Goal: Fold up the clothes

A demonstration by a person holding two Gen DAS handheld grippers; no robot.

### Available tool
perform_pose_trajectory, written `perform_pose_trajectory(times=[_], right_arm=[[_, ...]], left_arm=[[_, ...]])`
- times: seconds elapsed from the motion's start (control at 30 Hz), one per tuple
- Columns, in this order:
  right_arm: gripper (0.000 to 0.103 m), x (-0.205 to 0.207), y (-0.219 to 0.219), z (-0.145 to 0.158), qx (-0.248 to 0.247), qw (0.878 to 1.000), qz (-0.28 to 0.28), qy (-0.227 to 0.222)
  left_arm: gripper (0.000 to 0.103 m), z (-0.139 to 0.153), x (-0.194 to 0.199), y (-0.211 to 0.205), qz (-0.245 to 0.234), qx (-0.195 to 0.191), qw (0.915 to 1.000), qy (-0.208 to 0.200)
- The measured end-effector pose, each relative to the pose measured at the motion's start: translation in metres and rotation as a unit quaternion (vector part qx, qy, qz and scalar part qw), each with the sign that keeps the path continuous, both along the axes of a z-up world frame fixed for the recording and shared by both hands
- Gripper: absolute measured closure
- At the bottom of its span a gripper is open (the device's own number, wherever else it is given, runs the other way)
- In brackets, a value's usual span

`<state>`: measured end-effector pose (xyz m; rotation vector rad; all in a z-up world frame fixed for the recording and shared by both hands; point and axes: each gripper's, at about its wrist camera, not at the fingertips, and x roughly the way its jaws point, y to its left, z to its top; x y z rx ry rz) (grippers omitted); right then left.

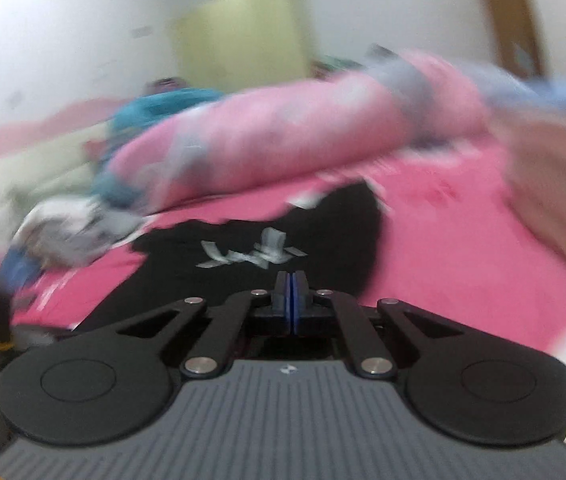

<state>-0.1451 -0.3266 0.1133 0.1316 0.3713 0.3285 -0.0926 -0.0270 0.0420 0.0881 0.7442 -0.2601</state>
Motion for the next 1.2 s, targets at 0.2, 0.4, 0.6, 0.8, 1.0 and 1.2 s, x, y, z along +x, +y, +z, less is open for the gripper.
perform_pose_trajectory(times=[0.2, 0.4, 0.6, 0.8, 1.0, 1.2], right_arm=[[0.103, 0.022, 0.098, -0.034, -0.114, 0.979, 0.168, 0.024], [0.103, 0.005, 0.124, -0.066, -0.142, 0.958, 0.24, 0.06], [0.103, -0.012, 0.082, -0.057, -0.091, 0.973, 0.203, 0.058], [0.091, -0.007, 0.047, -0.049, -0.036, 0.986, 0.148, 0.067], [0.075, 0.012, 0.09, -0.053, -0.11, 0.979, 0.166, 0.05], [0.075, 0.024, 0.13, -0.067, -0.229, 0.959, 0.165, 0.041]], left_arm=[[0.047, -0.001, 0.002, 0.009, 0.001, -0.014, 0.9999, 0.002], [0.045, -0.002, 0.004, 0.007, 0.001, -0.01, 1.0, 0.0], [0.043, -0.004, 0.004, 0.004, 0.004, -0.002, 1.0, -0.003], [0.04, -0.008, 0.002, 0.005, 0.008, -0.005, 0.9998, -0.015], [0.039, -0.011, -0.001, 0.008, 0.002, -0.011, 0.9995, -0.028], [0.037, -0.014, -0.002, 0.012, -0.005, -0.023, 0.9991, -0.036]])
